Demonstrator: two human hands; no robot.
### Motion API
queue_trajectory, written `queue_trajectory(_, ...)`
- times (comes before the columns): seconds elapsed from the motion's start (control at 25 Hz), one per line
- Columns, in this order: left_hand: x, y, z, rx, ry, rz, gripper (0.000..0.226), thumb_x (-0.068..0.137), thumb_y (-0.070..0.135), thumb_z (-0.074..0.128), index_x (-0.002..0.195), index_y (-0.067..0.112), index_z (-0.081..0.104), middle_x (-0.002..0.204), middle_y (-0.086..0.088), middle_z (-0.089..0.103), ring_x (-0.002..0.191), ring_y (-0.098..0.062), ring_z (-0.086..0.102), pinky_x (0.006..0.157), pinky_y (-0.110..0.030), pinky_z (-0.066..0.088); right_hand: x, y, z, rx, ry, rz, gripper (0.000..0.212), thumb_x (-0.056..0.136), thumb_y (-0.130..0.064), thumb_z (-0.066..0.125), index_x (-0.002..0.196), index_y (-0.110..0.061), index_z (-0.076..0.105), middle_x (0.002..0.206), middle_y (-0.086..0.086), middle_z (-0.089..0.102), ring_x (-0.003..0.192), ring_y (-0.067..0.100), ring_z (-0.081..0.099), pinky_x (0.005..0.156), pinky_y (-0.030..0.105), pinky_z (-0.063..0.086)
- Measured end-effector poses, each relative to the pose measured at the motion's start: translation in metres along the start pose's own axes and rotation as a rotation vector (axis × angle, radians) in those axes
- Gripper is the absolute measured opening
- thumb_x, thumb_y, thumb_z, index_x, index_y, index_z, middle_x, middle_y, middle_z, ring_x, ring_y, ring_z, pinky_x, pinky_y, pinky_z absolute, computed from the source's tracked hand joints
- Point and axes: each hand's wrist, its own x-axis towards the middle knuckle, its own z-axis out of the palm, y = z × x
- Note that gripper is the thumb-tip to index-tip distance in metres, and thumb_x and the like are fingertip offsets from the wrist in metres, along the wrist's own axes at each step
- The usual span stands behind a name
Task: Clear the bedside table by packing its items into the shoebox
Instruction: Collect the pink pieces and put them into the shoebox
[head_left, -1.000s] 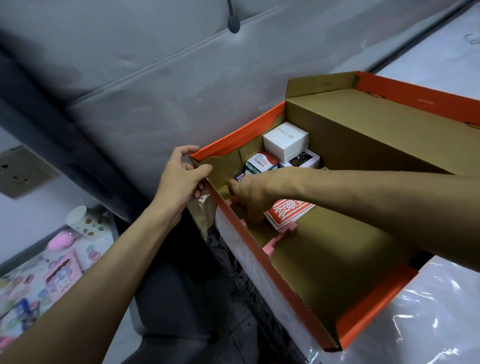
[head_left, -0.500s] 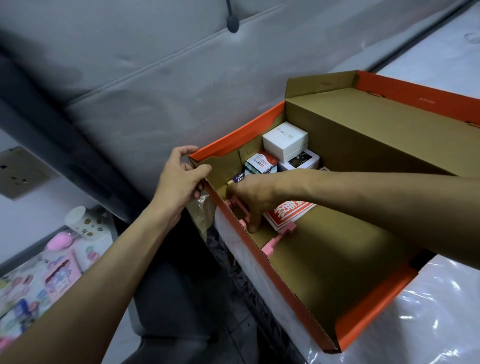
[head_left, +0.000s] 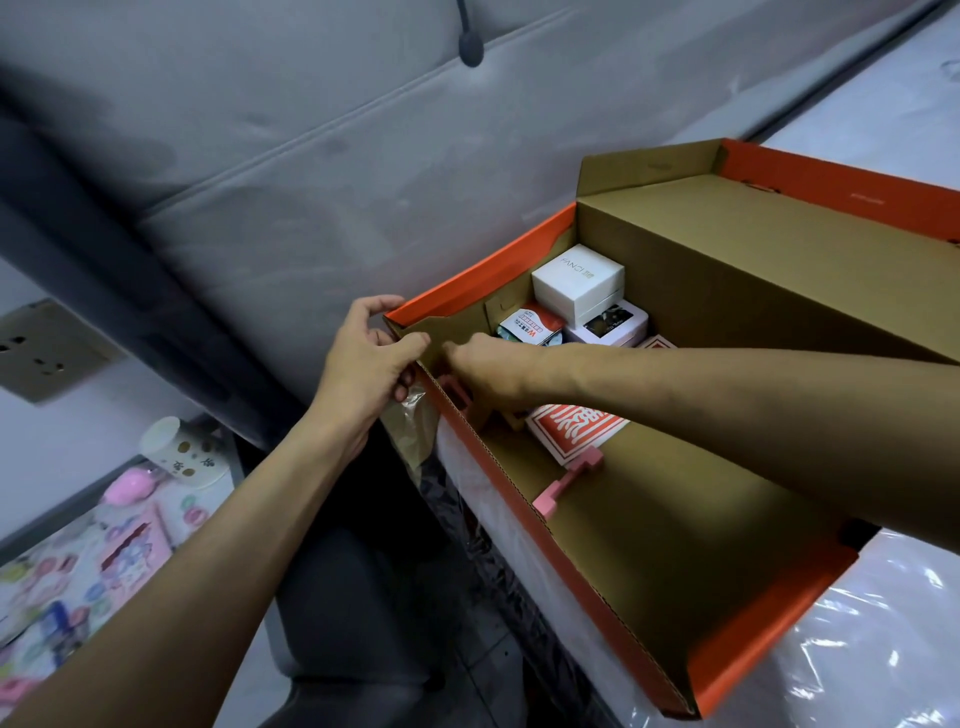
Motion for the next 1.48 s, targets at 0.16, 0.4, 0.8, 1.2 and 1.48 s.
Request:
queue_trajectory(0.16,0.001,-0.003,0.000,-0.004,0.006,-0.002,0.040,0.087,0.006,0.067,0.123,0.017,0.053,0.059,0.002,0.049,0.044,-0.008,0.048,0.037,-0.022,0.038,0.008,0.003,0.003,-0.030,0.040,-0.020,0.065,0.067,-0.029,0.086,0.118,-0.010,0.051,0.079,-0.010,0.048,0.067,0.013,0.054,0.059,0.022,0.045)
queue_trajectory(0.4,0.001,-0.003,-0.002,0.009,0.014,-0.007,0.039,0.086,0.006,0.068,0.120,0.020,0.054,0.056,0.005,0.048,0.044,-0.010,0.048,0.038,-0.023,0.038,-0.010,0.002,-0.007,-0.058,0.051,-0.030,0.057,0.077,-0.027,0.079,0.123,-0.010,0.050,0.102,0.002,0.058,0.088,0.020,0.060,0.076,0.031,0.053)
queue_trajectory(0.8,-0.003,0.003,0.002,0.013,0.025,-0.027,0.041,0.087,0.006,0.067,0.123,0.018,0.053,0.062,0.000,0.050,0.042,-0.005,0.048,0.036,-0.020,0.037,-0.103,0.003,-0.018,-0.272,-0.435,-0.043,0.024,0.079,-0.030,0.077,0.099,-0.020,0.069,0.087,-0.004,0.065,0.077,0.012,0.058,0.061,0.022,0.043)
queue_trajectory(1.2,-0.006,0.005,0.000,0.022,0.019,-0.045,0.040,0.088,0.007,0.067,0.124,0.019,0.052,0.070,-0.006,0.053,0.045,-0.007,0.048,0.037,-0.020,0.039,-0.091,0.012,-0.032,-0.096,-0.006,0.048,0.018,0.086,-0.034,0.068,0.077,-0.023,0.057,0.074,-0.008,0.061,0.065,0.007,0.060,0.051,0.017,0.038)
queue_trajectory(1.48,-0.006,0.006,0.001,0.024,0.010,-0.050,0.041,0.089,0.008,0.066,0.125,0.019,0.052,0.075,-0.009,0.054,0.050,-0.010,0.049,0.040,-0.023,0.039,-0.083,0.018,-0.018,0.243,0.052,0.184,0.021,0.078,-0.037,0.077,0.076,-0.025,0.059,0.088,-0.004,0.069,0.076,0.009,0.068,0.056,0.016,0.048)
